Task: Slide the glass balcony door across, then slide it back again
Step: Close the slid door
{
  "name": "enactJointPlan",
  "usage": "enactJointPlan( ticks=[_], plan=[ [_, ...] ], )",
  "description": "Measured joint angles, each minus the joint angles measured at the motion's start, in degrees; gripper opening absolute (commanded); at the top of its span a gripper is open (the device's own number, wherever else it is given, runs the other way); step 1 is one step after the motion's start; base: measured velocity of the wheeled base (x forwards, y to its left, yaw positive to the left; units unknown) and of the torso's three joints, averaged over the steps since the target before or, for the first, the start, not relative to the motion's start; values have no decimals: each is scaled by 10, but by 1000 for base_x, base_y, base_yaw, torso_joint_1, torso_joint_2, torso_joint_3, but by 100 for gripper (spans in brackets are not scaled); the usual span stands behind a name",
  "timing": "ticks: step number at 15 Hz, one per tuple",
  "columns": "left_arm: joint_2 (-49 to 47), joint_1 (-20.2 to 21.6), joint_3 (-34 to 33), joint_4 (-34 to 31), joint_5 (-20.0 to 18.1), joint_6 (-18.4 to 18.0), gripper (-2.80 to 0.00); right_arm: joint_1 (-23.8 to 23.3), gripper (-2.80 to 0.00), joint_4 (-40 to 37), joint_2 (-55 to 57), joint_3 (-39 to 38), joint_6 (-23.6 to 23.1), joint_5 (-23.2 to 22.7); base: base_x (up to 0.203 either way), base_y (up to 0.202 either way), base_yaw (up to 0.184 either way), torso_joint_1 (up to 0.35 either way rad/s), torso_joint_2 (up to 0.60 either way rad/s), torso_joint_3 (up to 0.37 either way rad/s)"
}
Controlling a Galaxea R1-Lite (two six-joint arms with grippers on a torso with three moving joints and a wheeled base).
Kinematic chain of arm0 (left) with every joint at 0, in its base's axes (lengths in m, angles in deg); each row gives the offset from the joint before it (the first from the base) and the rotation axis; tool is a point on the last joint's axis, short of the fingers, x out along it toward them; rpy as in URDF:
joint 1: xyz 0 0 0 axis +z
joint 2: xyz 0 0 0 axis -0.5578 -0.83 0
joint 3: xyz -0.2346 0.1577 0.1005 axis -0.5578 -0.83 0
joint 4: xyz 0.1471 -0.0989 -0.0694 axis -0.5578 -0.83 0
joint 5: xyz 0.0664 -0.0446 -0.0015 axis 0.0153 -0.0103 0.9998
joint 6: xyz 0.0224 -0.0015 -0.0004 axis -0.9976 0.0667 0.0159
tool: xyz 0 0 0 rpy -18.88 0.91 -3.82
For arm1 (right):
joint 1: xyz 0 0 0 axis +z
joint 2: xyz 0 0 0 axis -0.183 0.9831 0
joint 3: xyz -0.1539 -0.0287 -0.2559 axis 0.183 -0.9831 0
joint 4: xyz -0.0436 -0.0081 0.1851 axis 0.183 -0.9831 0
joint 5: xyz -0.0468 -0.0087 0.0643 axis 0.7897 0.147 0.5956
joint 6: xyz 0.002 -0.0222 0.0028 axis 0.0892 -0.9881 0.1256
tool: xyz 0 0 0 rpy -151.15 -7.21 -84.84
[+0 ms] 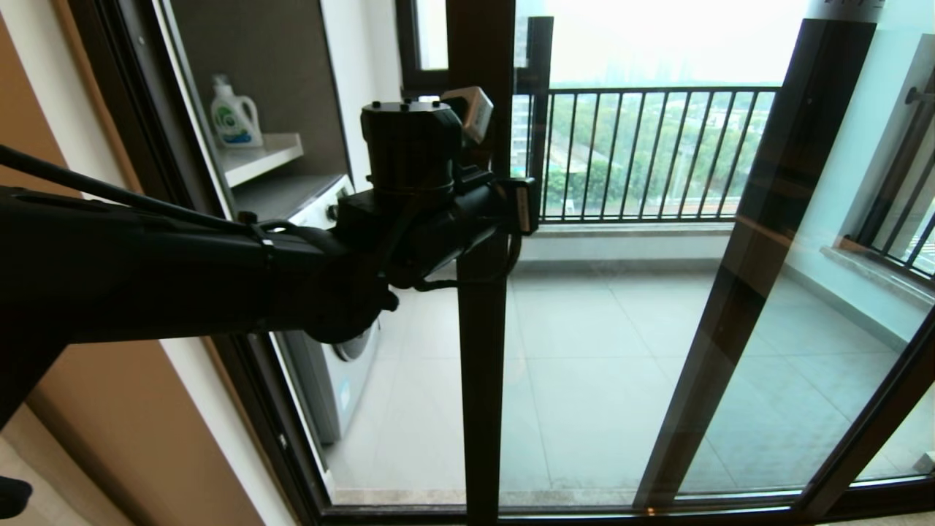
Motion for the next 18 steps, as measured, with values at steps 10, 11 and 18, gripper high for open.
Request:
enactJointPlan(
  ticks=[10, 11, 18],
  plan=[
    [-97, -6, 99, 4, 138, -68, -280, 0, -280, 0, 0, 0, 0, 0, 0, 0, 0, 0, 0, 0],
    [-99, -3, 103, 5, 141, -69, -280, 0, -280, 0, 0, 0, 0, 0, 0, 0, 0, 0, 0, 0],
    [-108, 26, 110, 3, 216, -93, -280, 0, -280, 0, 0, 0, 0, 0, 0, 0, 0, 0, 0, 0]
  ],
)
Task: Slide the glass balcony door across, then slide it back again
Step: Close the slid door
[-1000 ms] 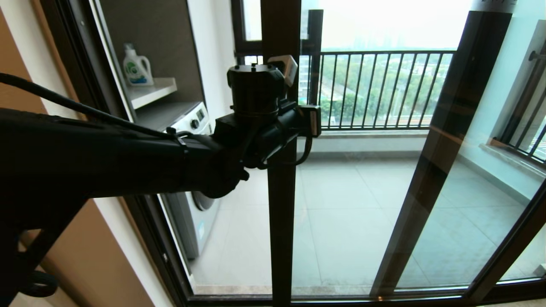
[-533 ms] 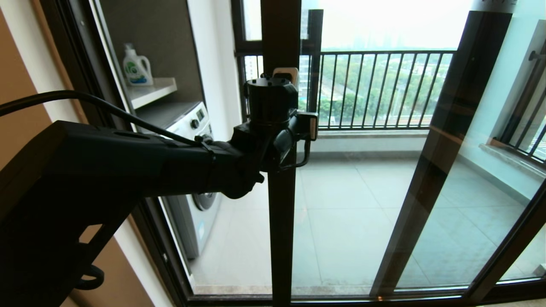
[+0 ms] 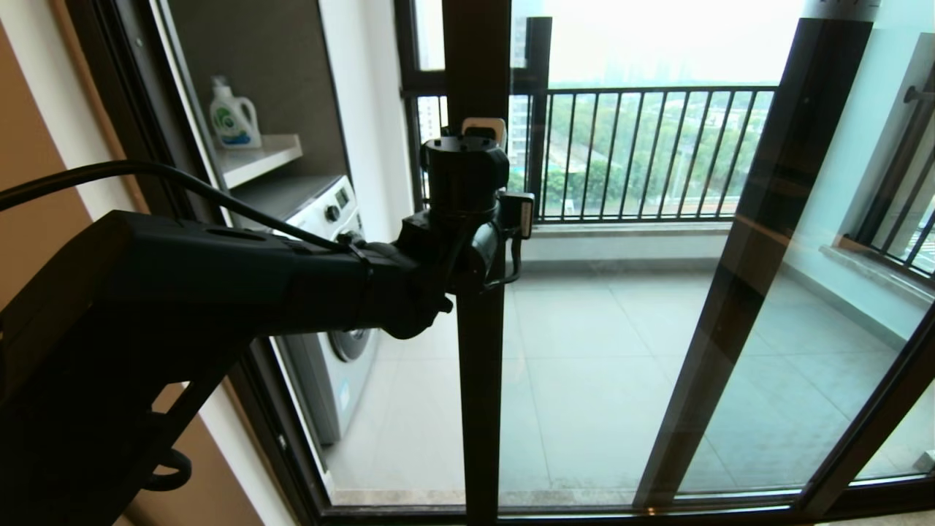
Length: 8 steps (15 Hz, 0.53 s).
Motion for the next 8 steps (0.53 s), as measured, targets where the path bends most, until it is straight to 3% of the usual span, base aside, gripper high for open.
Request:
enactJointPlan(
  ticks=[8],
  plan=[
    [5, 27, -13, 1, 34, 2, -280, 0, -280, 0, 0, 0, 0, 0, 0, 0, 0, 0, 0, 0]
  ],
)
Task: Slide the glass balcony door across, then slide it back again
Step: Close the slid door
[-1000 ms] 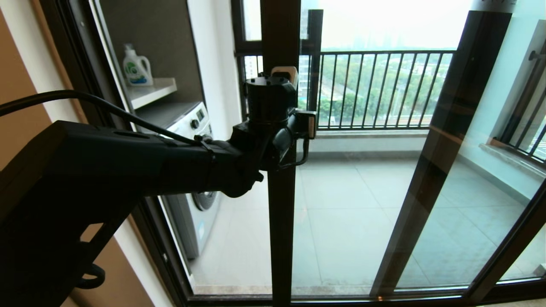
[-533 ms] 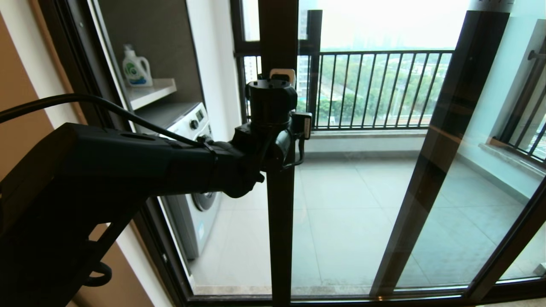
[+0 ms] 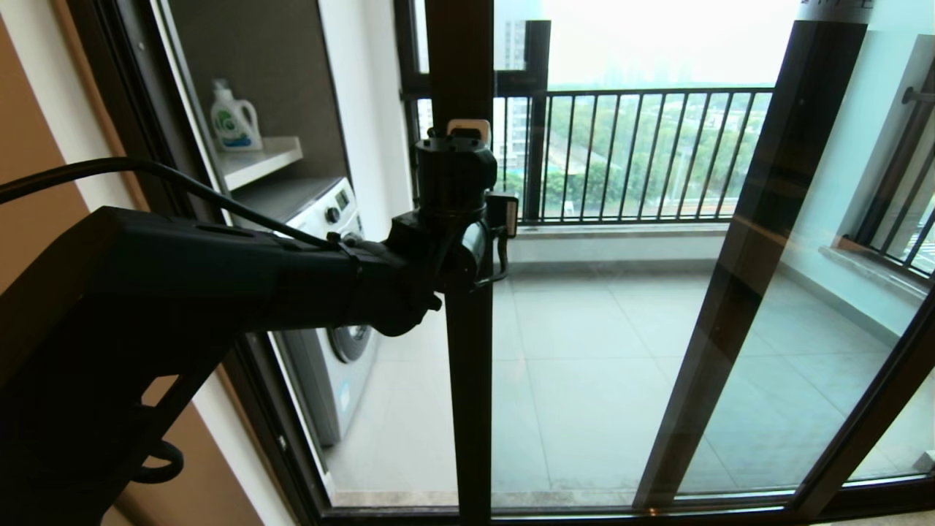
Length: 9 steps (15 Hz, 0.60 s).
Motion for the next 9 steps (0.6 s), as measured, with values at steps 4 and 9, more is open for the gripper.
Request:
enactJointPlan(
  ticks=[4, 9],
  plan=[
    [20, 13, -37, 6, 5, 4, -280, 0, -280, 0, 0, 0, 0, 0, 0, 0, 0, 0, 0, 0],
    [69, 28, -133, 12, 2, 17, -280, 0, -280, 0, 0, 0, 0, 0, 0, 0, 0, 0, 0, 0]
  ],
)
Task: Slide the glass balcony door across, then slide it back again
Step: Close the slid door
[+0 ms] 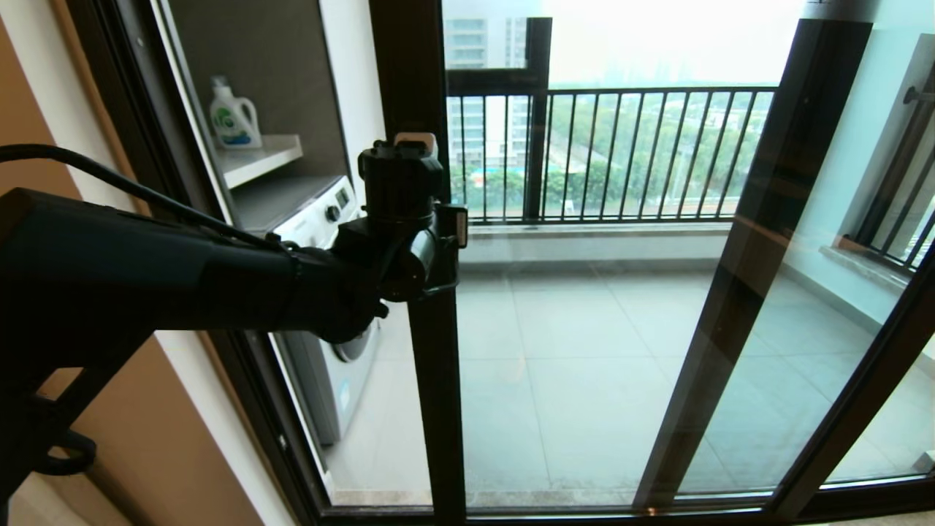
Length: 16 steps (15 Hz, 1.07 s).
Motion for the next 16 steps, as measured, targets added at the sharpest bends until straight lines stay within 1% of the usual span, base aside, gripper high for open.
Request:
enactJointPlan(
  ticks=[4, 5, 14, 16],
  plan=[
    [25, 17, -73, 106, -2, -18, -280, 0, -280, 0, 0, 0, 0, 0, 0, 0, 0, 0, 0, 0],
    [31, 22, -87, 119, -4, -20, -280, 0, -280, 0, 0, 0, 0, 0, 0, 0, 0, 0, 0, 0],
    [60, 62, -110, 122, -11, -19, -280, 0, -280, 0, 0, 0, 0, 0, 0, 0, 0, 0, 0, 0],
    [67, 72, -123, 123, -23, -18, -280, 0, -280, 0, 0, 0, 0, 0, 0, 0, 0, 0, 0, 0]
  ],
)
